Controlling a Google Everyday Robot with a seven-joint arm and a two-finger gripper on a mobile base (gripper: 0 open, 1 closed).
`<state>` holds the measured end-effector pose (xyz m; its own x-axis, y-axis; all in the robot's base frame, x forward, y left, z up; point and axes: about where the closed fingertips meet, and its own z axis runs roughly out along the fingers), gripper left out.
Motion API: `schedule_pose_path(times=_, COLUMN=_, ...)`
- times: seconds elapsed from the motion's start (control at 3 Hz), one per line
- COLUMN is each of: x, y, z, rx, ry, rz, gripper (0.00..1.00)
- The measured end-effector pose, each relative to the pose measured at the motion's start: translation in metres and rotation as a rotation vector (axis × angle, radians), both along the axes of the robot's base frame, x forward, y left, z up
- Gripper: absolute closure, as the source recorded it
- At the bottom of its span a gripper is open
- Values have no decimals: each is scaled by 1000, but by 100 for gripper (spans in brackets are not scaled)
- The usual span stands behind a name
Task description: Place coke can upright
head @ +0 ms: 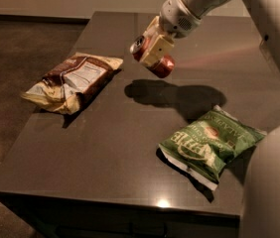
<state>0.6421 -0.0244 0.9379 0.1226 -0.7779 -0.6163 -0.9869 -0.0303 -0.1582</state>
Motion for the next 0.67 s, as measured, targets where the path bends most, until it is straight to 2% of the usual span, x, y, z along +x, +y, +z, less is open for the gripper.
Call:
schedule_pose_path(times=0.33, x=-9, y=4, z=4, rx=148, ry=52, rz=-121, gripper=100)
schedule_pose_path(times=0.67, x=-16, y=9, z=-9, rx=292, ry=90, rz=-227, gripper=100)
